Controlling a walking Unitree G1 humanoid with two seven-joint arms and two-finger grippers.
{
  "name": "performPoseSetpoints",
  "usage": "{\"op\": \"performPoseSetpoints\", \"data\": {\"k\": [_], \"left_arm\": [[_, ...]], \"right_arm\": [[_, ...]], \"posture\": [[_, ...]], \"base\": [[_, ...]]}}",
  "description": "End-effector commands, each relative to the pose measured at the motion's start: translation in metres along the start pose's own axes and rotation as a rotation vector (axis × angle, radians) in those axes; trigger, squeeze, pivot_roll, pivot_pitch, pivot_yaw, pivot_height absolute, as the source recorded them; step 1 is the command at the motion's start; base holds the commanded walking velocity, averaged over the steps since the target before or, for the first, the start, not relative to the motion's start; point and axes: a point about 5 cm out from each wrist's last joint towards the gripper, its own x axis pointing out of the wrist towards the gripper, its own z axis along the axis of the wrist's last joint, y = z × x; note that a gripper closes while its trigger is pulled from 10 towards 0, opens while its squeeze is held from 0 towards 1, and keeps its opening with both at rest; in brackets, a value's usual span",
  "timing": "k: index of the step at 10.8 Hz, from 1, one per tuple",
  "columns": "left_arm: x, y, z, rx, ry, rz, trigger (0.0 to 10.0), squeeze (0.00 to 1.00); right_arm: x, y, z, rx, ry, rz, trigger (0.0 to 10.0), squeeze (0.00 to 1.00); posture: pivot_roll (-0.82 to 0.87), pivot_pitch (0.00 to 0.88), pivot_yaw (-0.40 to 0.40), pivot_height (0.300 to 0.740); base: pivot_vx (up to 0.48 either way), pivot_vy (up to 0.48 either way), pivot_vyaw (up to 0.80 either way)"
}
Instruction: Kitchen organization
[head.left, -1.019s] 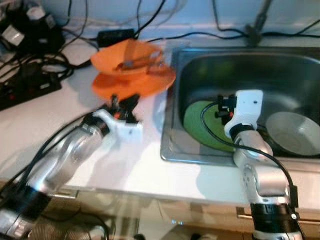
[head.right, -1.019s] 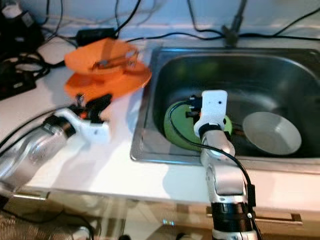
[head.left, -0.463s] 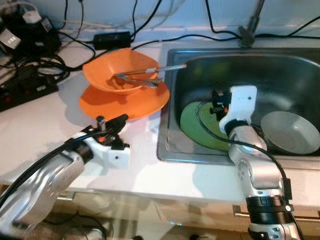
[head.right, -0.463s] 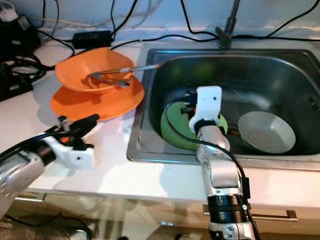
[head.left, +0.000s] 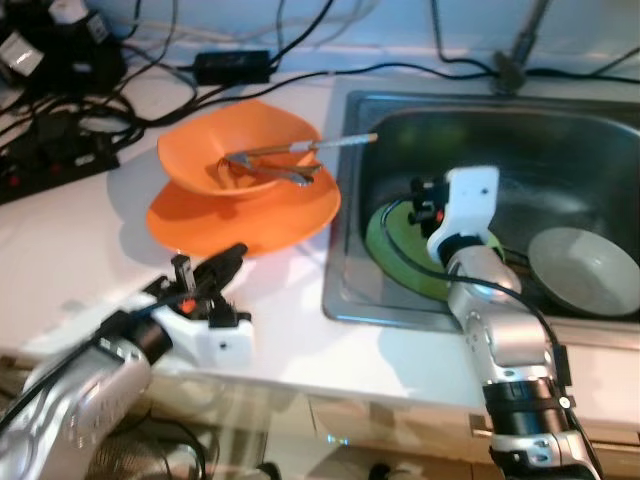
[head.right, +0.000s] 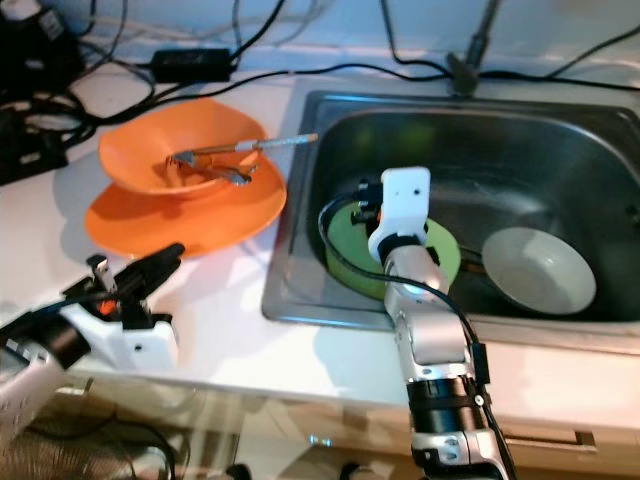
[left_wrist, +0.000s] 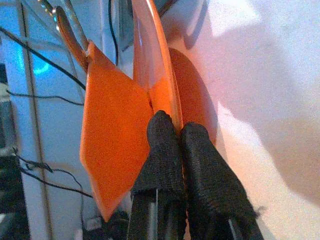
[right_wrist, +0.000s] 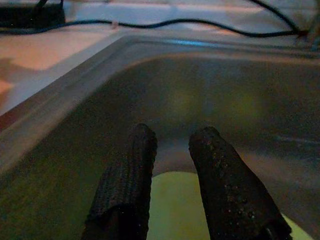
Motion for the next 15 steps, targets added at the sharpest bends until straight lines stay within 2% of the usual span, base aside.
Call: {"op": "performPoseSetpoints", "data": {"k": [1,5,6,7,8,9,10,11,14,15], "left_arm": [[-0.006,-0.043,0.007,-0.096,-0.002,-0.233,10.0,1.0],[-0.011,-0.04,0.011,-0.135,-0.014,-0.237,10.0,1.0],[-0.011,-0.036,0.006,-0.208,0.014,-0.21,10.0,1.0],[-0.008,-0.031,-0.002,-0.345,0.065,-0.156,10.0,0.94],[-0.001,-0.02,-0.012,-0.588,0.138,-0.033,10.0,0.0],[0.006,-0.01,-0.009,-0.786,0.108,0.034,10.0,0.0],[0.01,0.002,-0.002,-0.906,0.021,0.07,10.0,0.0],[0.013,0.014,-0.001,-0.995,-0.015,0.117,10.0,0.0],[0.019,0.038,0.004,-1.152,-0.115,0.175,10.0,0.0],[0.03,0.047,-0.005,-1.19,-0.086,0.206,10.0,0.0]], "right_arm": [[0.002,0.004,0.004,0.008,-0.021,0.021,10.0,0.0],[0.008,0.007,0.005,0.01,-0.031,0.037,10.0,0.0],[0.009,0.007,0.005,0.011,-0.034,0.039,10.0,0.0],[0.009,0.008,0.004,0.011,-0.035,0.041,10.0,0.0],[0.01,0.009,0.005,0.012,-0.037,0.044,10.0,0.0],[0.01,0.009,0.005,0.014,-0.041,0.042,10.0,0.0],[0.009,0.008,0.005,0.014,-0.042,0.04,10.0,0.0],[0.008,0.008,0.004,0.014,-0.041,0.039,10.0,0.0],[0.007,0.009,0.003,0.017,-0.041,0.041,10.0,0.0],[0.007,0.01,0.002,0.019,-0.039,0.041,10.0,0.0]], "posture": [[0.28,0.202,-0.027,0.74],[0.29,0.188,-0.036,0.74],[0.29,0.183,-0.037,0.74],[0.3,0.175,-0.038,0.74],[0.29,0.171,-0.038,0.74],[0.28,0.165,-0.039,0.74],[0.28,0.162,-0.039,0.74],[0.28,0.16,-0.039,0.74],[0.28,0.154,-0.036,0.74],[0.28,0.153,-0.038,0.74]], "base": [[0.0,0.0,0.0],[0.0,0.0,0.0],[0.0,0.0,0.0],[0.0,0.0,0.0],[0.0,0.0,0.0],[0.0,0.0,0.0],[0.0,0.0,0.0],[0.0,0.0,0.0],[0.0,0.0,0.0],[0.0,0.0,0.0]]}}
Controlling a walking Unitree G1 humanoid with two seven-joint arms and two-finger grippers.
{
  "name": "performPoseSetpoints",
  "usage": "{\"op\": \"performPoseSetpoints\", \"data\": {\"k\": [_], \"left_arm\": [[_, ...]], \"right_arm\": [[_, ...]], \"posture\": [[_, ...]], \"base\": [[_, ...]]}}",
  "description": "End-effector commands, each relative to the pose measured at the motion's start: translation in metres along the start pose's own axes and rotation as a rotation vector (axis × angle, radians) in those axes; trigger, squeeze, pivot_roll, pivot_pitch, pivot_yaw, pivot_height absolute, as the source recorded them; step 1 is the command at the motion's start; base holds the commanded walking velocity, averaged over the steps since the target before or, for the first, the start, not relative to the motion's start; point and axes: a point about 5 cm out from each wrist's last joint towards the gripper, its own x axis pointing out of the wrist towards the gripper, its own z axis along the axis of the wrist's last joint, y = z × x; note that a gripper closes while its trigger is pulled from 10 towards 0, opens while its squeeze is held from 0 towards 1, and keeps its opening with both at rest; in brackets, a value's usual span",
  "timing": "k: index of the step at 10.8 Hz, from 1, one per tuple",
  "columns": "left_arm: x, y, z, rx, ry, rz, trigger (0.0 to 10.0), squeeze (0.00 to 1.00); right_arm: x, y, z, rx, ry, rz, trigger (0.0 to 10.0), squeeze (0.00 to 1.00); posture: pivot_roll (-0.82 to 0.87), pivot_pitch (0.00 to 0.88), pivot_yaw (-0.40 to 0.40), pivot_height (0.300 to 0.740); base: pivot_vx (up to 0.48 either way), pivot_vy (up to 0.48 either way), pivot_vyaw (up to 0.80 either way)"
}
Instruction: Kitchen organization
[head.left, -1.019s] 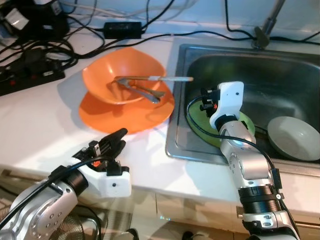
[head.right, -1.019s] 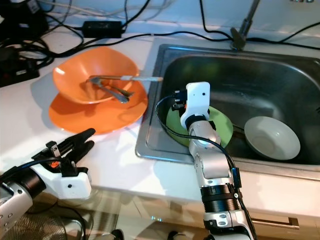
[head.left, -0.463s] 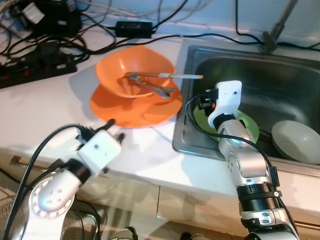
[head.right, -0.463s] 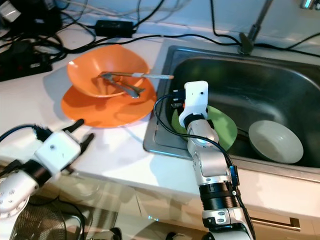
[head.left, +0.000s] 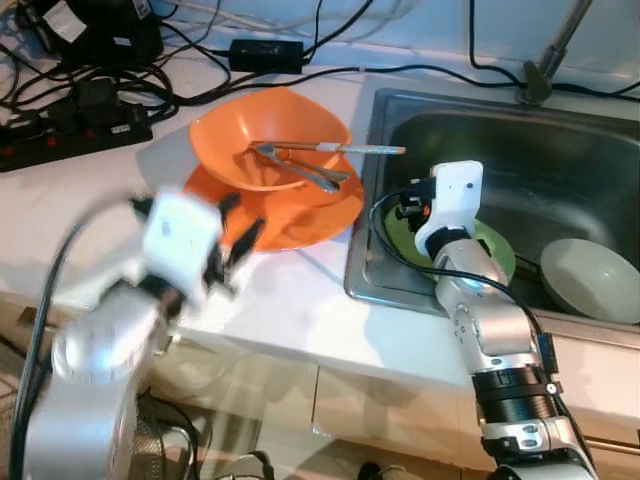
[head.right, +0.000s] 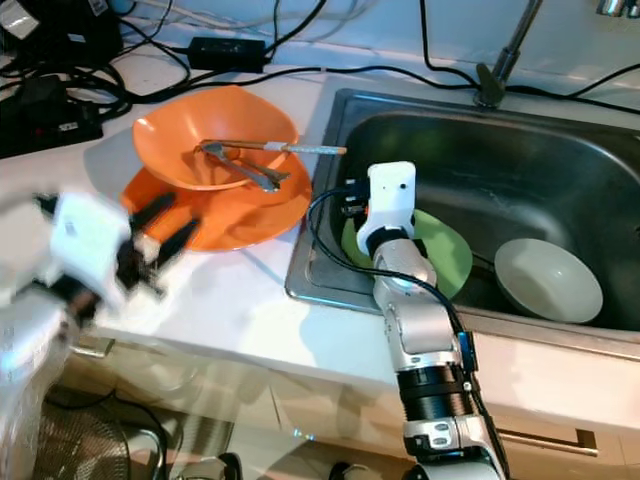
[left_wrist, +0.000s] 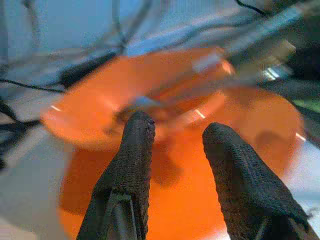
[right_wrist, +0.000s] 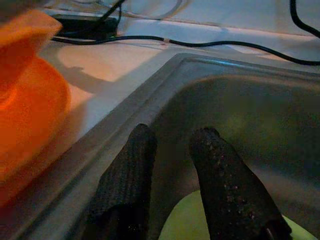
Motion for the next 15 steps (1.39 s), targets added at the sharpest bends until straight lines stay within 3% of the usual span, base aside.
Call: {"op": "performPoseSetpoints", "data": {"k": [1,3,6,8,11,12,15], "left_arm": [[0.007,0.001,-0.006,-0.058,0.044,0.001,10.0,0.0],[0.03,0.005,-0.019,-0.126,0.155,0.012,10.0,0.0],[0.041,0.015,-0.017,-0.18,0.206,0.006,10.0,0.0],[0.047,0.011,-0.021,-0.161,0.274,-0.054,10.0,0.0],[0.069,0.016,-0.025,-0.141,0.395,-0.166,10.0,0.0],[0.08,0.016,-0.026,-0.195,0.408,-0.206,10.0,0.0],[0.089,0.008,-0.036,-0.262,0.489,-0.291,10.0,0.0]], "right_arm": [[-0.001,0.0,-0.002,0.008,0.0,0.0,10.0,0.0],[-0.001,0.0,0.0,0.007,-0.005,-0.005,10.0,0.0],[-0.004,-0.005,0.0,0.003,-0.011,-0.031,10.0,0.0],[-0.002,-0.003,0.0,0.008,-0.011,-0.035,10.0,0.0],[0.002,0.002,0.0,0.025,-0.018,-0.032,10.0,0.0],[0.002,0.006,-0.001,0.032,-0.02,-0.031,10.0,0.0],[0.002,0.008,-0.001,0.044,-0.025,-0.034,10.0,0.0]], "posture": [[0.27,0.151,-0.036,0.74],[0.25,0.139,-0.021,0.74],[0.24,0.137,-0.006,0.74],[0.25,0.131,0.001,0.74],[0.27,0.121,0.021,0.74],[0.27,0.12,0.032,0.74],[0.27,0.119,0.046,0.74]], "base": [[0.0,0.0,0.0],[0.0,0.0,0.0],[0.0,0.0,0.0],[0.0,0.0,0.0],[0.0,0.0,0.0],[0.0,0.0,0.0],[0.0,0.0,0.0]]}}
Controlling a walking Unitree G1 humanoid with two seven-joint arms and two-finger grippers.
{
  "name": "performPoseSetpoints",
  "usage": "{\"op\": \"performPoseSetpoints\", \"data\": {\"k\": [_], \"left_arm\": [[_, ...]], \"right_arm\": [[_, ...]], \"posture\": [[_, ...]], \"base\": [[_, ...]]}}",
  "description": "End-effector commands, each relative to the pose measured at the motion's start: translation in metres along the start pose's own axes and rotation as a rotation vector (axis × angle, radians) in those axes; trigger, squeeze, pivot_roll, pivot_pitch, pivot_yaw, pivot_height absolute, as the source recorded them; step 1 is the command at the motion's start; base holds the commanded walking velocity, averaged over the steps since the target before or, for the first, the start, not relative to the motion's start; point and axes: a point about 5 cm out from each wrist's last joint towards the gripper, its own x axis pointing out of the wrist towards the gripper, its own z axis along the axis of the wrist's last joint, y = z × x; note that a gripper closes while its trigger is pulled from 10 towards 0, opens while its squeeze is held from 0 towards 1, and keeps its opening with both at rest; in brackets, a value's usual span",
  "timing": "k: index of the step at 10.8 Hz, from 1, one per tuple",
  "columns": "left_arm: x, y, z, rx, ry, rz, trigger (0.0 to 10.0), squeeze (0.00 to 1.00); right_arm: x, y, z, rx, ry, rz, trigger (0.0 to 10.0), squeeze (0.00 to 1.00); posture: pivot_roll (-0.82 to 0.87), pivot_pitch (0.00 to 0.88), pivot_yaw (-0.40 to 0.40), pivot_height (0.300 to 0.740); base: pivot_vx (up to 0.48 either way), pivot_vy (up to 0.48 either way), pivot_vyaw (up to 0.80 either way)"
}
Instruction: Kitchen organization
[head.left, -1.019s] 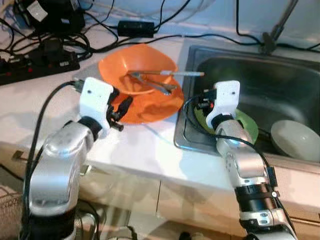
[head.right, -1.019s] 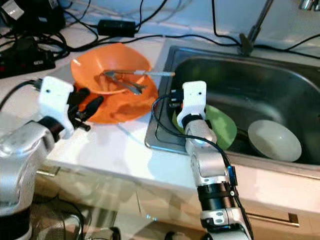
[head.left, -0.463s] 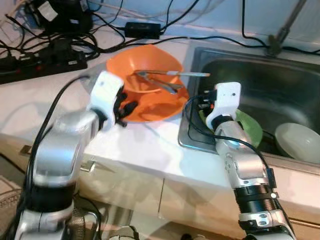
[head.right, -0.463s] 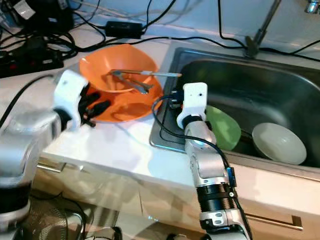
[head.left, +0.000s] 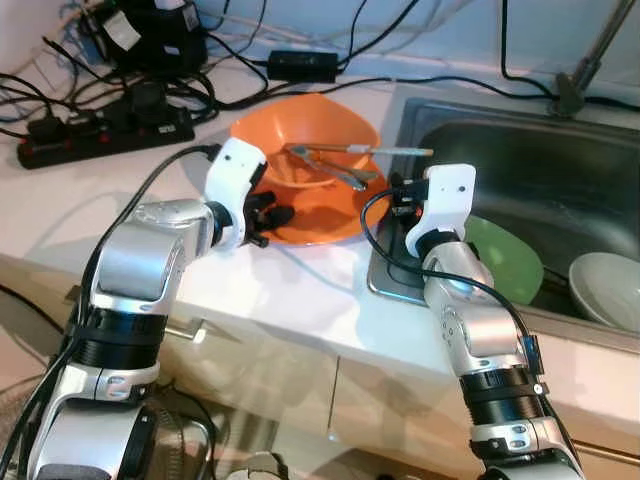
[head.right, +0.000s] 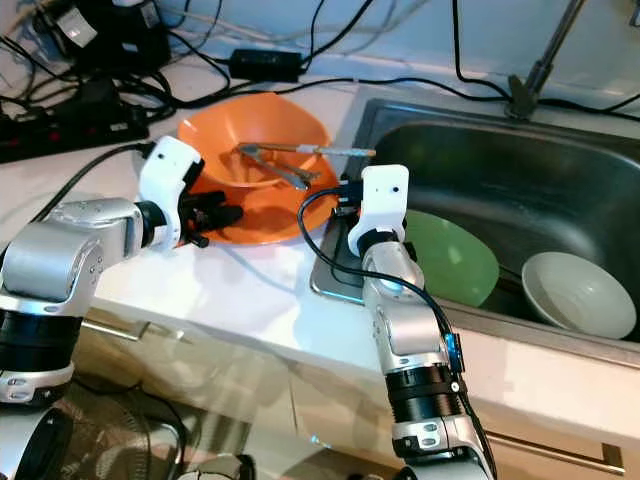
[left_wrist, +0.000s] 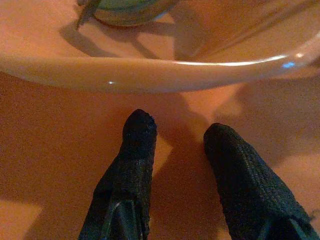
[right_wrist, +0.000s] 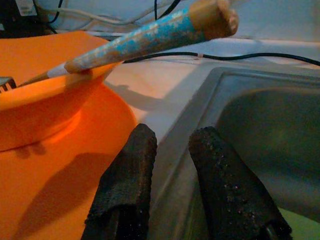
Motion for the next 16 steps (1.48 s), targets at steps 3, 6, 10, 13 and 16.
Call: {"op": "performPoseSetpoints", "data": {"k": [3,6,10,13,16], "left_arm": [[-0.021,-0.004,-0.032,0.0,0.207,-0.096,10.0,0.0],[-0.057,-0.006,-0.038,0.033,0.262,-0.094,10.0,0.0],[-0.061,0.002,-0.014,0.092,-0.029,0.098,10.0,0.0],[-0.063,-0.014,-0.023,0.065,-0.068,0.108,10.0,0.0],[-0.087,0.007,-0.03,0.053,-0.072,0.264,10.0,0.0]], "right_arm": [[0.004,-0.005,0.004,0.008,-0.021,-0.018,10.0,0.0],[0.01,-0.002,0.004,0.011,-0.023,-0.004,10.0,0.0],[0.014,0.001,0.006,0.017,-0.037,0.004,10.0,0.0],[0.013,-0.013,0.009,-0.002,-0.044,-0.029,10.0,0.0],[0.013,-0.02,0.007,-0.013,-0.037,-0.04,10.0,0.0]], "posture": [[0.31,0.125,0.041,0.74],[0.35,0.129,0.034,0.74],[0.34,0.111,0.021,0.74],[0.32,0.115,0.003,0.74],[0.33,0.115,-0.018,0.74]], "base": [[0.0,0.0,0.0],[0.0,0.0,0.0],[0.0,0.0,0.0],[0.0,0.0,0.0],[0.0,0.0,0.0]]}}
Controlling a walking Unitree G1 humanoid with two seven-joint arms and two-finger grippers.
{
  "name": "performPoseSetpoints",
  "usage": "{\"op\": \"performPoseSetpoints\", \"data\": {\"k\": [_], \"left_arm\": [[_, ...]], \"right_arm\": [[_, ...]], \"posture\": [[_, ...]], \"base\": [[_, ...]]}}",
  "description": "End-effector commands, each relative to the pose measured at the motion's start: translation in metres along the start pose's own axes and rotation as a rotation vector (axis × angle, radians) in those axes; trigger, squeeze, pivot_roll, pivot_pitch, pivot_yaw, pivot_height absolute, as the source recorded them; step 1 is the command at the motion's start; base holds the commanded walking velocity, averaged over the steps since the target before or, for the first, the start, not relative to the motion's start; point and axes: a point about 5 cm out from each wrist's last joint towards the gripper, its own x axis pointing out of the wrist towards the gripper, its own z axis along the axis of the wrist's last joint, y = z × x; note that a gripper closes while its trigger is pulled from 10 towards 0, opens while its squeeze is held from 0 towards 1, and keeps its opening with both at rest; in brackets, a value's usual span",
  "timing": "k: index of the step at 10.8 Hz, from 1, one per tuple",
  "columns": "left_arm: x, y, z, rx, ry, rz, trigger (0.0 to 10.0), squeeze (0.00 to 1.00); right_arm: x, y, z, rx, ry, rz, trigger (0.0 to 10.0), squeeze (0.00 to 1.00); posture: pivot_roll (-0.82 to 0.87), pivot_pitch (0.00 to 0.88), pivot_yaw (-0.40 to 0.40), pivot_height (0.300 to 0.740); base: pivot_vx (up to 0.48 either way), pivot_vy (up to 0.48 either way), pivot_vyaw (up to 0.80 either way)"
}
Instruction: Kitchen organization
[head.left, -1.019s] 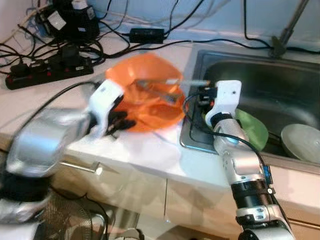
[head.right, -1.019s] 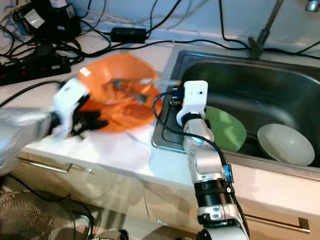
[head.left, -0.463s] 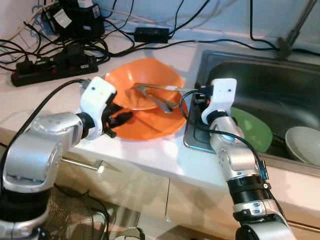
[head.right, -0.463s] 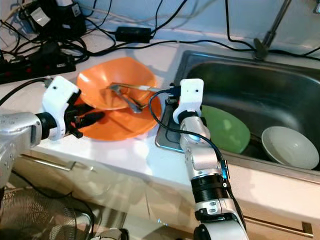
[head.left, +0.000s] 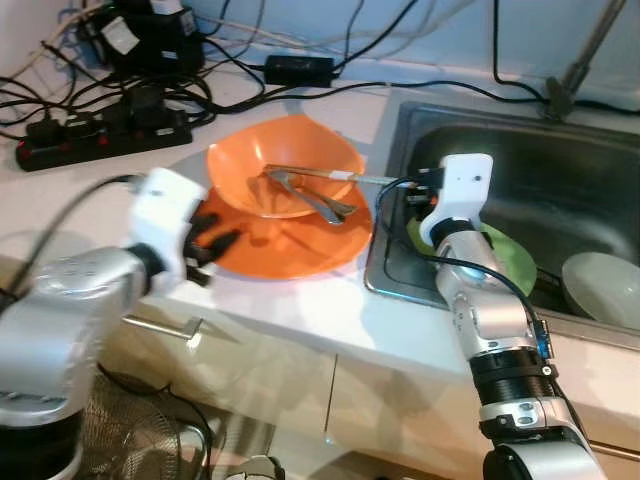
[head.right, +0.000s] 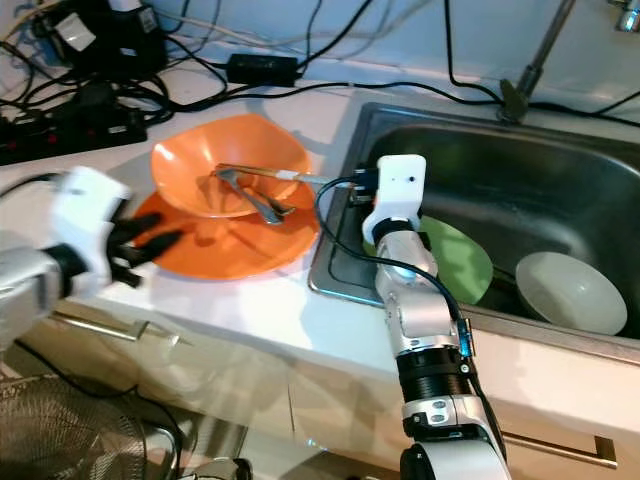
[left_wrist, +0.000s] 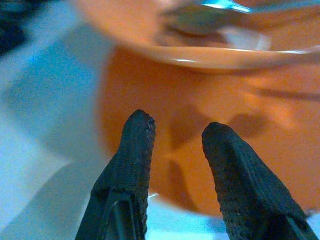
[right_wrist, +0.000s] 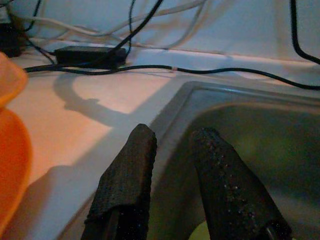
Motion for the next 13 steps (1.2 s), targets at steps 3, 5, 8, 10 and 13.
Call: {"op": "performPoseSetpoints", "data": {"k": [3,5,8,10,13], "left_arm": [[-0.026,0.036,0.009,0.073,-0.086,0.308,10.0,0.0],[-0.023,0.041,0.012,0.087,-0.254,0.447,10.0,0.0],[0.005,0.014,0.008,0.107,-0.46,0.471,10.0,0.0],[0.025,0.006,0.01,0.097,-0.518,0.491,10.0,0.0],[0.05,-0.02,0.01,0.128,-0.584,0.4,10.0,0.0]], "right_arm": [[0.004,-0.006,0.002,0.005,-0.006,-0.01,10.0,0.0],[0.006,-0.011,0.003,-0.005,-0.019,-0.029,10.0,0.0],[0.003,-0.026,0.001,0.001,-0.045,-0.074,10.0,0.0],[0.002,-0.034,0.0,-0.02,-0.053,-0.11,10.0,0.0],[0.001,-0.037,-0.003,-0.007,-0.065,-0.131,10.0,0.0]], "posture": [[0.35,0.104,-0.05,0.74],[0.34,0.09,-0.055,0.74],[0.31,0.073,-0.054,0.74],[0.3,0.065,-0.056,0.74],[0.28,0.057,-0.046,0.74]], "base": [[0.0,0.0,0.0],[0.0,0.0,0.0],[0.0,0.0,0.0],[0.0,0.0,0.0],[0.0,0.0,0.0]]}}
